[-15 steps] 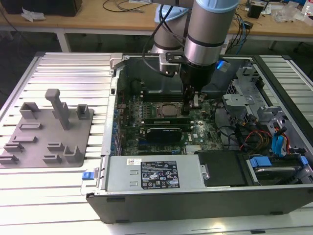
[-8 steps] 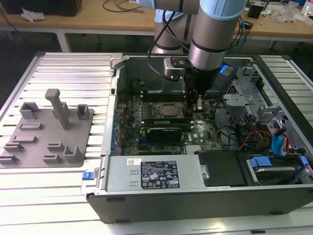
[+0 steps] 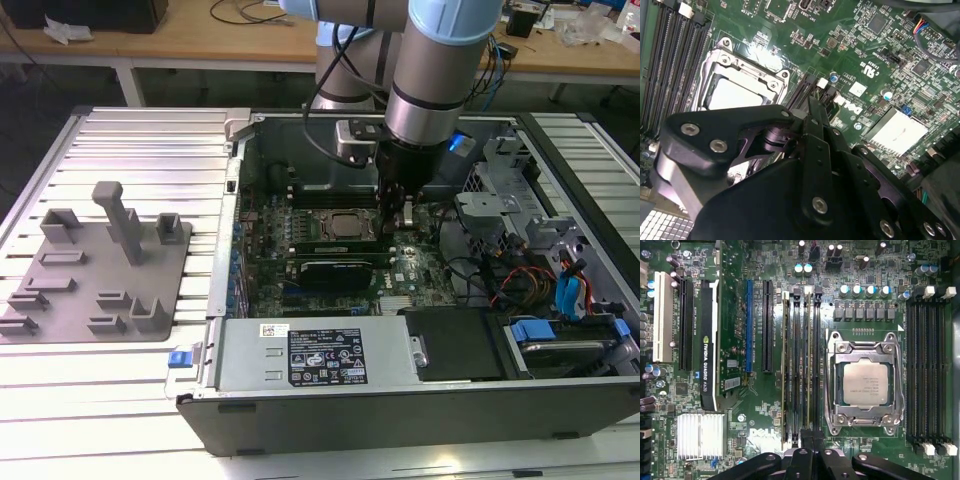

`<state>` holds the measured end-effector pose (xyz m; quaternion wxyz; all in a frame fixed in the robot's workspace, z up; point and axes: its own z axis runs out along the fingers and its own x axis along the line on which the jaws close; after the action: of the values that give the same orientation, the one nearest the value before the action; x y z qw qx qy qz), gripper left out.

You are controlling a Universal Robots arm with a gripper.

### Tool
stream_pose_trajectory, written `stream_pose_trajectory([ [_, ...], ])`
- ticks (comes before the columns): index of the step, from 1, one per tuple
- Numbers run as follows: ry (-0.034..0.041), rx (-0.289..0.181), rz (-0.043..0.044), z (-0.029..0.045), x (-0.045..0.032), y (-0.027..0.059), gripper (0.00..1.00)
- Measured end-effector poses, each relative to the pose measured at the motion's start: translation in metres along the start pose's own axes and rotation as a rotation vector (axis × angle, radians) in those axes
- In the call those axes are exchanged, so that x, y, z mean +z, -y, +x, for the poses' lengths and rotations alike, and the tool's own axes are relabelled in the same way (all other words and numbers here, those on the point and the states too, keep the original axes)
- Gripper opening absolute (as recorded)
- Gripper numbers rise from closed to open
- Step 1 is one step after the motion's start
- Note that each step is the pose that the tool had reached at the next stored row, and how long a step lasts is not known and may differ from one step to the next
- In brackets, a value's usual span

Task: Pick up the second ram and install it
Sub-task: 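Press down the second ram until it locks into place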

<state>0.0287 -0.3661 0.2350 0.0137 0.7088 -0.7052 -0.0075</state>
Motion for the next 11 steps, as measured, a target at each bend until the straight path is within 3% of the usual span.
stream_pose_trajectory([
  [11,-0.0001,0.000,0.0001,0.0000,0.0043,0.0001,0.08],
])
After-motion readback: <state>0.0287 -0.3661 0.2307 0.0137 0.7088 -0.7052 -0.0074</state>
